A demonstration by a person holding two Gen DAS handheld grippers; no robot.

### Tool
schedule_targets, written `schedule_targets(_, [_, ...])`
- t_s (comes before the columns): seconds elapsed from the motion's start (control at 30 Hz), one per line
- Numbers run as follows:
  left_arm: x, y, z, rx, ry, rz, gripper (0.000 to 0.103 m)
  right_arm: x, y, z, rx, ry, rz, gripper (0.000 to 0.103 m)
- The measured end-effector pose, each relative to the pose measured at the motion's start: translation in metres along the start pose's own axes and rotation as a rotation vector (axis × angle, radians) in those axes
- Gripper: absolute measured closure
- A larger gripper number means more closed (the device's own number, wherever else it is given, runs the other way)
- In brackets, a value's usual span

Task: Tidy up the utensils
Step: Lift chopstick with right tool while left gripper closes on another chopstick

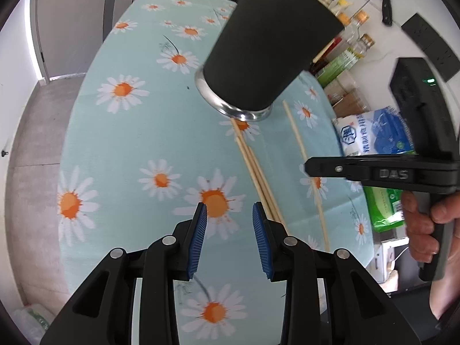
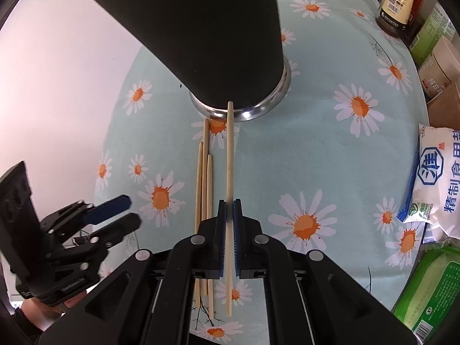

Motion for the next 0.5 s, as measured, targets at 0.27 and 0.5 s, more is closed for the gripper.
schedule_targets(0.27, [-0.021,-0.004,0.036,-0.031,-0.106,-0.08,0.071,0.025,0.011,0.022,0.014,-0.14,0.063,0.098])
schedule_targets(0.5, [-0.03,-0.008,0.042,0.027,-0.183,-0.097,0.072,0.036,0.009,0.037,0.027,-0.203,0.072,0.098])
Point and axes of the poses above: each gripper's, at about its wrist camera, not at the fingertips, and x roughly against the way its jaws point, z to its right, y to its underside, the point moved 3 cm from there along -x, roughly the way its jaws point, and after that the axes turned 9 degrees about -y, right-handed, at the moved point
